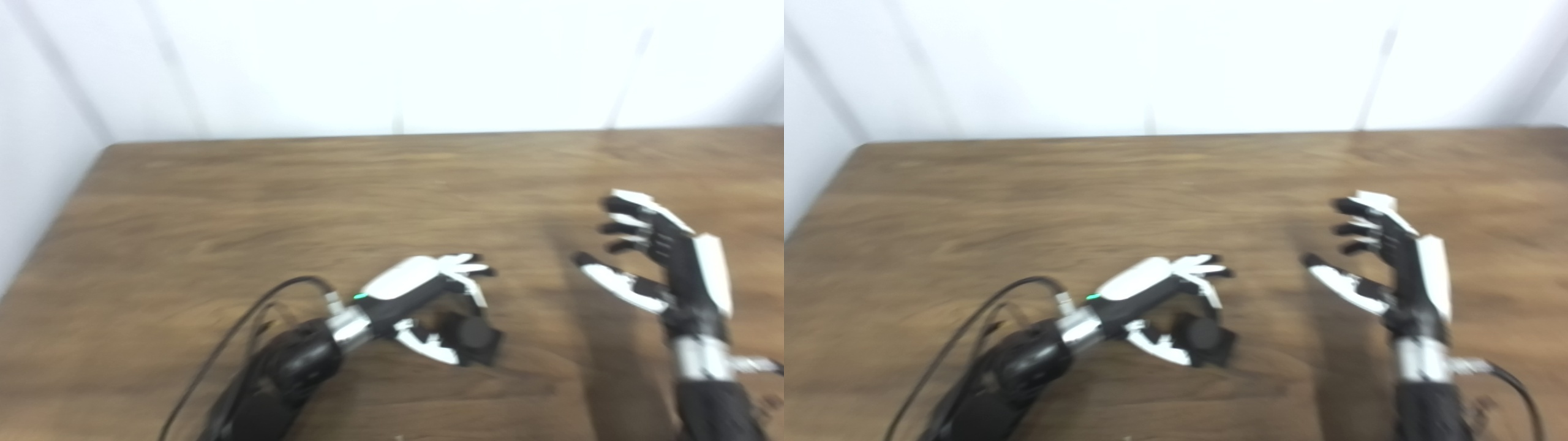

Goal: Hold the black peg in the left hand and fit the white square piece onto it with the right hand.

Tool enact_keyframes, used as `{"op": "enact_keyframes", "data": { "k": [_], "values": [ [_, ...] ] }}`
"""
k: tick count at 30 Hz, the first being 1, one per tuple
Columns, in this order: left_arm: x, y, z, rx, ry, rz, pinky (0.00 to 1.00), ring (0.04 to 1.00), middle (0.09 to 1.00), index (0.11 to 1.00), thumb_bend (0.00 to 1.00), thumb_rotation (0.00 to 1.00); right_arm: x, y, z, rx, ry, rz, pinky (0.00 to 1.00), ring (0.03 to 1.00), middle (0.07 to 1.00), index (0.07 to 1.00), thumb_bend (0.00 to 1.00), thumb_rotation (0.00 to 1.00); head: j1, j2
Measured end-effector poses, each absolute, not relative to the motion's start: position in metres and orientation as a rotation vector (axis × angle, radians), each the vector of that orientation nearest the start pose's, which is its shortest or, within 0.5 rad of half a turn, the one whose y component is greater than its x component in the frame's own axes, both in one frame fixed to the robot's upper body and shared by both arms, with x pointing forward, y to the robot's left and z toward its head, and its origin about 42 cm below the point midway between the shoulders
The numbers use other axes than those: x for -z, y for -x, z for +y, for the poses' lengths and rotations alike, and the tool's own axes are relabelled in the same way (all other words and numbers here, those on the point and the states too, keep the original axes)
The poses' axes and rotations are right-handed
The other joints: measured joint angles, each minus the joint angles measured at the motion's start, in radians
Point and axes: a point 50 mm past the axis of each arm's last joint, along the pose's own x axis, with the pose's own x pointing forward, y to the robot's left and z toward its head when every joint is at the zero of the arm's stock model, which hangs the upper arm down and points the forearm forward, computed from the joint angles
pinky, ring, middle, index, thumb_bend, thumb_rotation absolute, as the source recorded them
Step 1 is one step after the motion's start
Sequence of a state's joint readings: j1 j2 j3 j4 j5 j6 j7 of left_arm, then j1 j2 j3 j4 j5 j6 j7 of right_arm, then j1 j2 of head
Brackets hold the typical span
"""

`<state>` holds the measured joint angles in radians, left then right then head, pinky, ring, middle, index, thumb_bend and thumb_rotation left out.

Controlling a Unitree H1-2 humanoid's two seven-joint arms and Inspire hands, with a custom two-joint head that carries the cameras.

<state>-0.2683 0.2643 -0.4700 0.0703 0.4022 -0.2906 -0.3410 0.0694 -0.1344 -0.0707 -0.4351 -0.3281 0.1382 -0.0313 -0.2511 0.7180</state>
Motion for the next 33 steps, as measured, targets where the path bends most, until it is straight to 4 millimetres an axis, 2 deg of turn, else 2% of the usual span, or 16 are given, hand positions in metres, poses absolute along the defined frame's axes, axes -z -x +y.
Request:
{"op": "enact_keyframes", "data": {
  "k": [2, 3, 5, 6, 8, 11, 14, 20, 24, 28, 33],
  "values": [
    [-0.133, -0.321, 0.145, 0.89, -0.751, -0.391, 1.0, 0.991, 0.911, 0.49, 0.52, 0.07, -0.197, -0.25, -0.274, 0.164, 0.509, -0.241, 0.51, 0.645, 0.739, 0.699, 0.58, 0.16, 0.0, 0.0],
    [-0.132, -0.321, 0.147, 0.889, -0.749, -0.39, 0.99, 0.989, 0.909, 0.489, 0.52, 0.07, -0.2, -0.25, -0.279, 0.164, 0.534, -0.247, 0.51, 0.647, 0.739, 0.698, 0.58, 0.15, -0.089, -0.021],
    [-0.131, -0.319, 0.153, 0.882, -0.736, -0.38, 0.99, 0.986, 0.904, 0.489, 0.52, 0.06, -0.205, -0.255, -0.282, 0.169, 0.567, -0.26, 0.51, 0.647, 0.74, 0.7, 0.58, 0.14, -0.15, -0.037],
    [-0.13, -0.319, 0.156, 0.879, -0.73, -0.378, 1.0, 0.986, 0.903, 0.489, 0.52, 0.06, -0.209, -0.258, -0.282, 0.173, 0.576, -0.271, 0.51, 0.647, 0.739, 0.7, 0.58, 0.14, -0.151, -0.037],
    [-0.13, -0.319, 0.16, 0.885, -0.73, -0.382, 0.99, 0.981, 0.899, 0.489, 0.52, 0.06, -0.217, -0.265, -0.281, 0.179, 0.588, -0.294, 0.51, 0.64, 0.732, 0.699, 0.59, 0.17, -0.224, -0.06],
    [-0.13, -0.319, 0.164, 0.891, -0.725, -0.38, 0.99, 0.974, 0.894, 0.489, 0.52, 0.06, -0.227, -0.276, -0.277, 0.178, 0.609, -0.321, 0.5, 0.641, 0.732, 0.702, 0.59, 0.2, -0.269, -0.077],
    [-0.128, -0.316, 0.171, 0.885, -0.716, -0.374, 0.98, 0.966, 0.89, 0.488, 0.52, 0.06, -0.236, -0.285, -0.27, 0.164, 0.636, -0.347, 0.51, 0.635, 0.731, 0.703, 0.59, 0.2, -0.29, -0.088],
    [-0.128, -0.316, 0.176, 0.885, -0.718, -0.38, 0.98, 0.962, 0.886, 0.488, 0.52, 0.05, -0.248, -0.296, -0.274, 0.186, 0.701, -0.359, 0.5, 0.64, 0.727, 0.693, 0.59, 0.16, -0.307, -0.095],
    [-0.129, -0.316, 0.177, 0.891, -0.718, -0.377, 0.97, 0.961, 0.883, 0.488, 0.52, 0.05, -0.263, -0.318, -0.294, 0.186, 0.845, -0.35, 0.57, 0.71, 0.751, 0.704, 0.62, 0.22, -0.312, -0.101],
    [-0.13, -0.316, 0.178, 0.893, -0.718, -0.381, 0.97, 0.959, 0.882, 0.488, 0.52, 0.05, -0.284, -0.337, -0.317, 0.203, 0.99, -0.311, 0.59, 0.754, 0.782, 0.72, 0.64, 0.25, -0.31, -0.1],
    [-0.13, -0.317, 0.179, 0.89, -0.719, -0.382, 0.97, 0.958, 0.882, 0.488, 0.52, 0.05, -0.287, -0.358, -0.333, 0.17, 1.095, -0.196, 0.61, 0.824, 0.852, 0.75, 0.67, 0.29, -0.304, -0.1]
  ]
}}
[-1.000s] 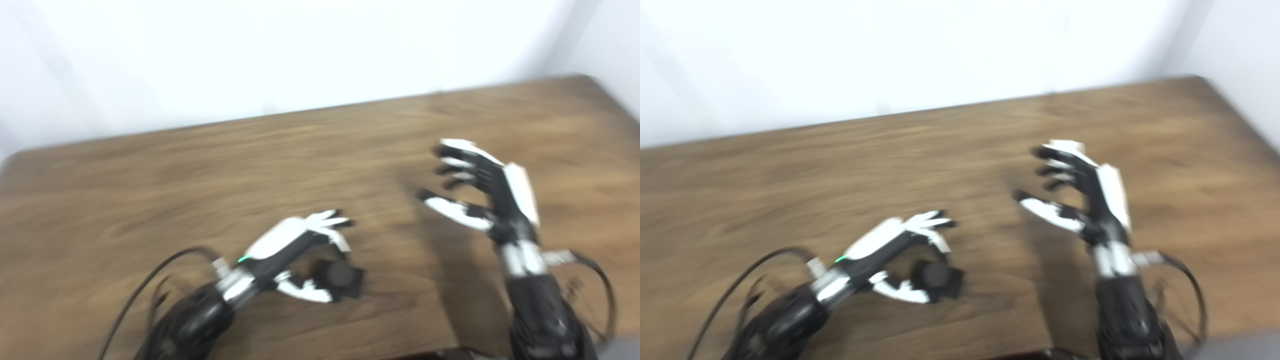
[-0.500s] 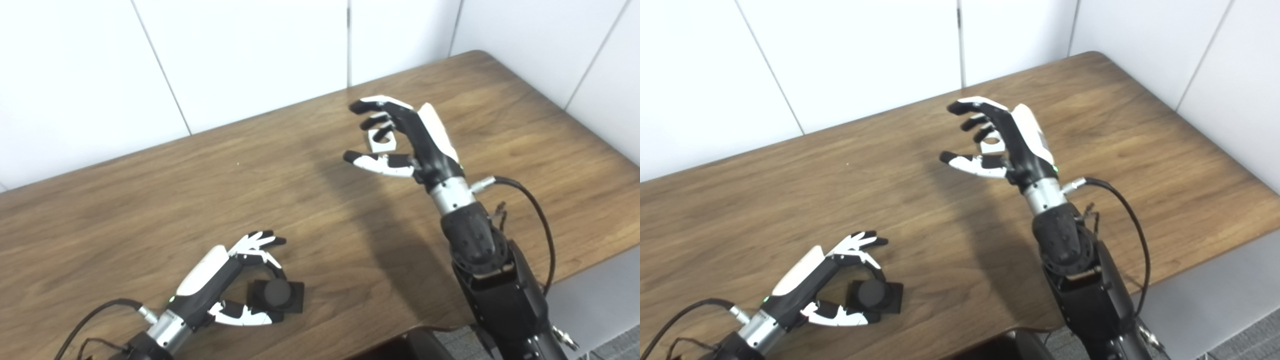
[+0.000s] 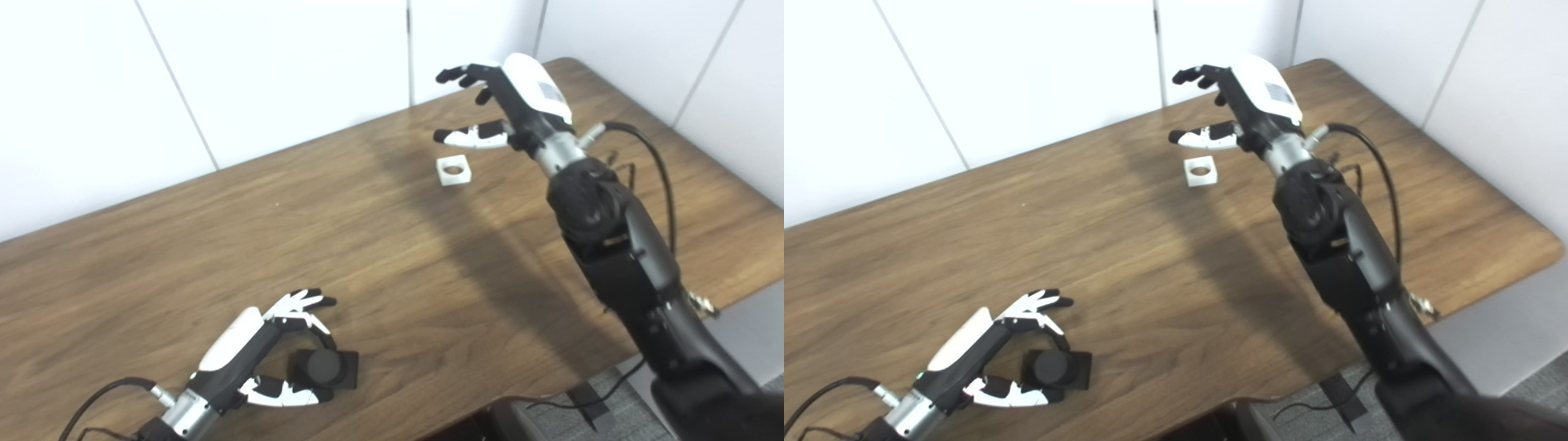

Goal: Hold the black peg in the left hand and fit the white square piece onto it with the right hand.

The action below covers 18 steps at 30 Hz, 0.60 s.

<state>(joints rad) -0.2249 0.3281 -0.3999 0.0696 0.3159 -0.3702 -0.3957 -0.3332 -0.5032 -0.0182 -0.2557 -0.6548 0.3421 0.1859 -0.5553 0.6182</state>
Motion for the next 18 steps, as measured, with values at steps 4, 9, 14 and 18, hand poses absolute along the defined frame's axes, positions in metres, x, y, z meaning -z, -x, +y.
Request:
{"op": "enact_keyframes", "data": {
  "k": [4, 9, 14, 18],
  "values": [
    [-0.13, -0.316, 0.18, 0.889, -0.719, -0.381, 0.97, 0.959, 0.882, 0.488, 0.52, 0.05, -0.282, -0.374, -0.343, 0.093, 1.192, -0.092, 0.66, 0.869, 0.902, 0.783, 0.69, 0.35, 0.003, 0.002],
    [-0.13, -0.316, 0.18, 0.889, -0.719, -0.381, 0.96, 0.957, 0.882, 0.488, 0.52, 0.05, -0.286, -0.396, -0.357, 0.025, 1.309, 0.021, 0.89, 0.92, 0.929, 0.791, 0.72, 0.38, 0.009, 0.002],
    [-0.13, -0.316, 0.18, 0.889, -0.72, -0.384, 0.95, 0.954, 0.879, 0.488, 0.52, 0.05, -0.282, -0.418, -0.357, -0.036, 1.36, 0.097, 0.94, 0.949, 0.948, 0.793, 0.78, 0.41, 0.015, 0.003],
    [-0.13, -0.316, 0.179, 0.888, -0.721, -0.383, 0.97, 0.959, 0.88, 0.488, 0.52, 0.05, -0.274, -0.43, -0.36, -0.085, 1.39, 0.175, 0.94, 0.959, 0.956, 0.803, 0.79, 0.41, 0.02, 0.005]
  ]
}}
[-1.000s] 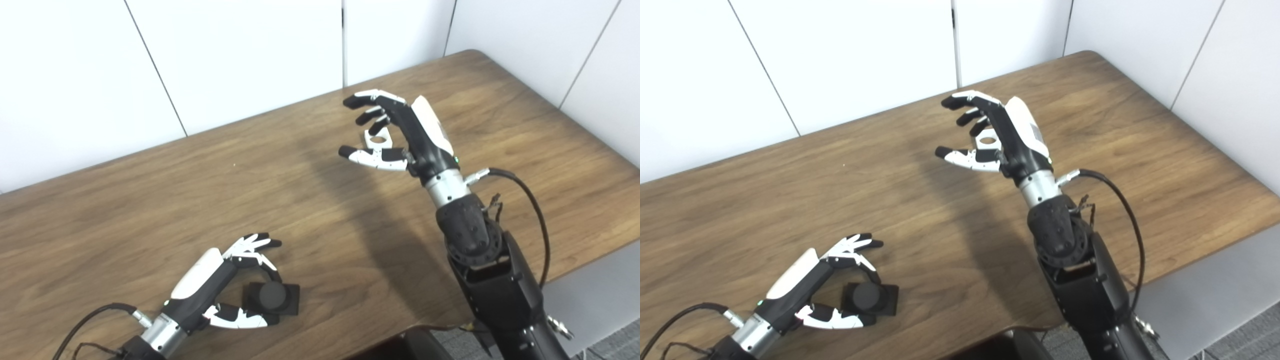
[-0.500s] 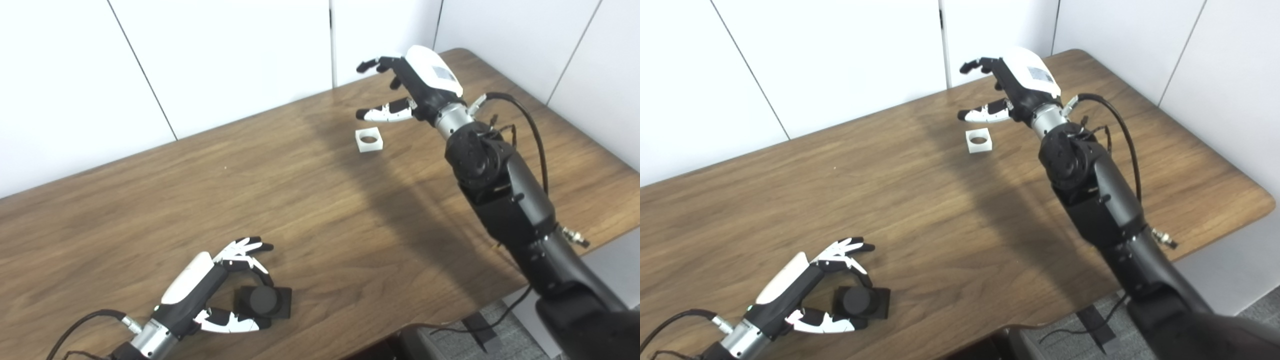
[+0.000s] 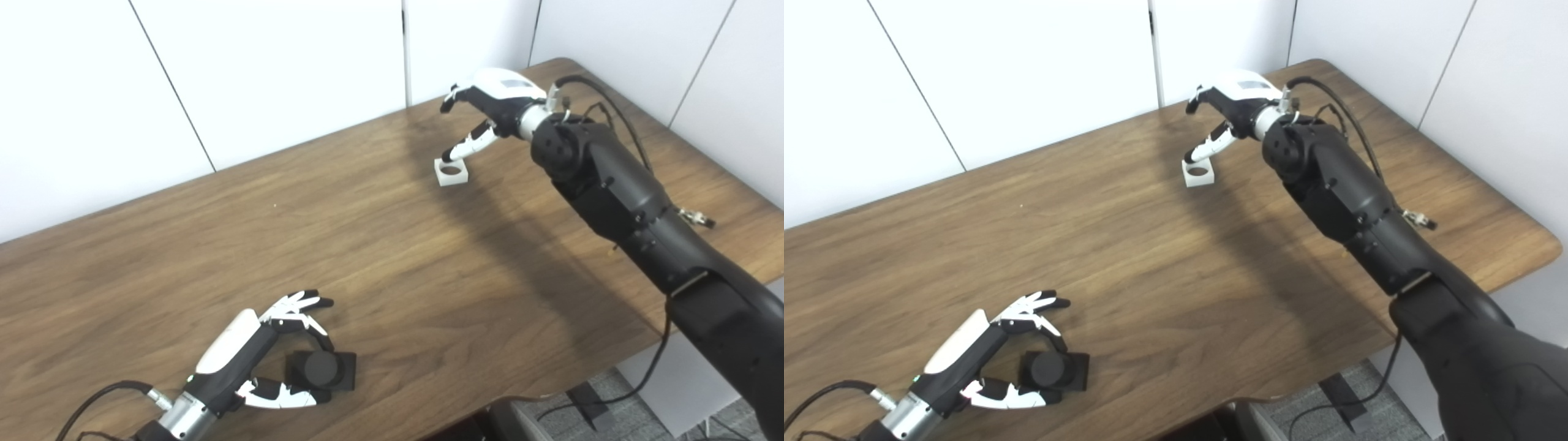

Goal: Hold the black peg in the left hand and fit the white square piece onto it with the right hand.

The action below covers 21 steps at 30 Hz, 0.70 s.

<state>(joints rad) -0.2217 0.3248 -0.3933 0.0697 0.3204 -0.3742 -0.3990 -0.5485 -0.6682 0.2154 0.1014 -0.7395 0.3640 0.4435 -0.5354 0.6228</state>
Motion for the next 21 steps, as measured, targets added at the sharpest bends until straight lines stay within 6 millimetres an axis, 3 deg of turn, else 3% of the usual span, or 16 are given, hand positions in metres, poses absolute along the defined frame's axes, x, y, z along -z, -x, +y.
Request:
{"op": "enact_keyframes", "data": {
  "k": [7, 11, 13, 16, 21],
  "values": [
    [-0.13, -0.316, 0.179, 0.888, -0.721, -0.38, 0.97, 0.964, 0.886, 0.488, 0.52, 0.05, -0.274, -0.443, -0.371, -0.109, 1.415, 0.251, 0.94, 0.974, 0.965, 0.819, 0.81, 0.45, 0.015, 0.008],
    [-0.129, -0.315, 0.179, 0.888, -0.72, -0.376, 0.97, 0.968, 0.89, 0.488, 0.52, 0.05, -0.268, -0.446, -0.364, -0.166, 1.428, 0.293, 0.94, 0.991, 0.982, 0.841, 0.86, 0.57, 0.015, 0.009],
    [-0.129, -0.315, 0.179, 0.888, -0.72, -0.375, 0.97, 0.968, 0.891, 0.488, 0.52, 0.05, -0.264, -0.446, -0.362, -0.185, 1.429, 0.315, 0.96, 0.998, 0.988, 0.843, 0.94, 0.62, 0.02, 0.011],
    [-0.129, -0.316, 0.179, 0.886, -0.72, -0.37, 0.97, 0.968, 0.891, 0.488, 0.52, 0.05, -0.258, -0.446, -0.361, -0.212, 1.431, 0.342, 0.95, 0.997, 0.989, 0.841, 0.99, 0.6, 0.025, 0.015],
    [-0.129, -0.315, 0.179, 0.884, -0.72, -0.368, 0.97, 0.966, 0.889, 0.488, 0.52, 0.05, -0.25, -0.446, -0.36, -0.233, 1.437, 0.37, 0.95, 0.992, 0.986, 0.831, 1.0, 0.53, 0.028, 0.017]
  ]
}}
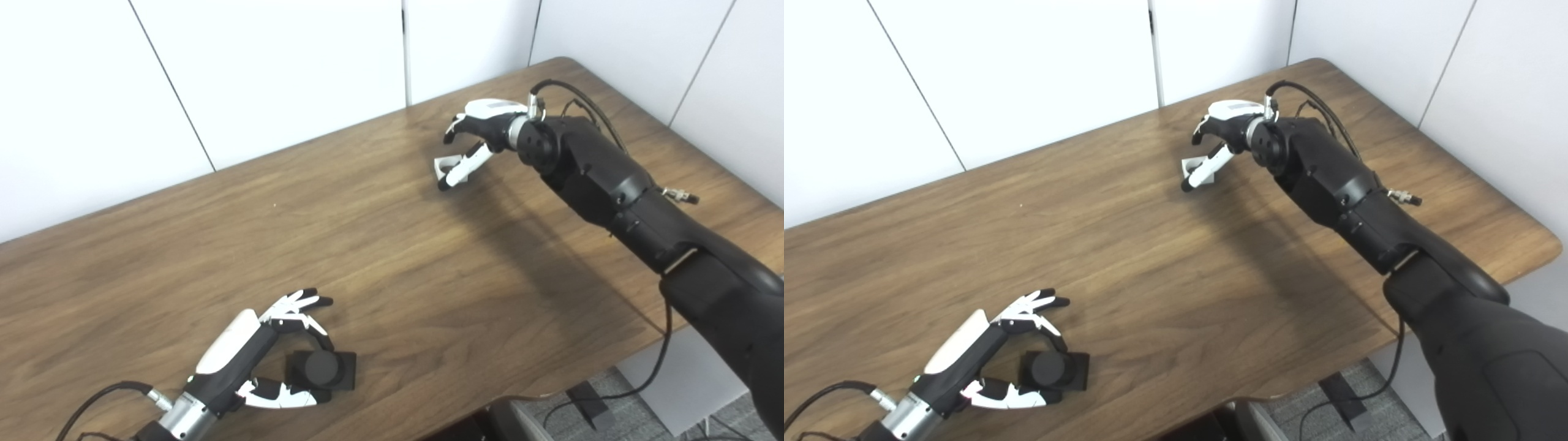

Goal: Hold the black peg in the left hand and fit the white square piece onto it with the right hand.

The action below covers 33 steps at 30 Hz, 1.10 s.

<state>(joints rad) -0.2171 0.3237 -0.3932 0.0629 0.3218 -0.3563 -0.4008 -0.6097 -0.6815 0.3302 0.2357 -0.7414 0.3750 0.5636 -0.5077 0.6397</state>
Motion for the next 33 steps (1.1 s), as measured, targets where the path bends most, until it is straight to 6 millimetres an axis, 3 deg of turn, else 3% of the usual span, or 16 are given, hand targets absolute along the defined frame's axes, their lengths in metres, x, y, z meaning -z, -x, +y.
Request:
{"op": "enact_keyframes", "data": {
  "k": [8, 15, 28, 29, 33],
  "values": [
    [-0.13, -0.312, 0.178, 0.88, -0.72, -0.358, 0.99, 0.97, 0.892, 0.488, 0.52, 0.05, -0.241, -0.445, -0.358, -0.247, 1.443, 0.385, 0.99, 0.998, 0.993, 0.836, 0.96, 0.49, 0.008, 0.011],
    [-0.13, -0.312, 0.178, 0.88, -0.719, -0.359, 0.99, 0.977, 0.896, 0.489, 0.52, 0.05, -0.238, -0.445, -0.357, -0.238, 1.448, 0.374, 0.97, 0.98, 0.971, 0.797, 0.86, 0.33, 0.015, 0.017],
    [-0.13, -0.309, 0.18, 0.874, -0.717, -0.354, 0.99, 0.969, 0.893, 0.489, 0.52, 0.05, -0.23, -0.446, -0.354, -0.182, 1.441, 0.258, 0.9, 0.907, 0.865, 0.65, 0.66, 0.15, 0.029, 0.023],
    [-0.13, -0.309, 0.18, 0.874, -0.719, -0.353, 0.99, 0.969, 0.893, 0.489, 0.52, 0.05, -0.23, -0.446, -0.354, -0.179, 1.441, 0.249, 0.9, 0.901, 0.856, 0.559, 0.57, 0.15, 0.029, 0.023],
    [-0.129, -0.308, 0.181, 0.872, -0.718, -0.35, 0.98, 0.97, 0.893, 0.489, 0.52, 0.05, -0.228, -0.445, -0.354, -0.167, 1.44, 0.227, 0.86, 0.857, 0.81, 0.496, 0.51, 0.14, 0.034, 0.026]
  ]
}}
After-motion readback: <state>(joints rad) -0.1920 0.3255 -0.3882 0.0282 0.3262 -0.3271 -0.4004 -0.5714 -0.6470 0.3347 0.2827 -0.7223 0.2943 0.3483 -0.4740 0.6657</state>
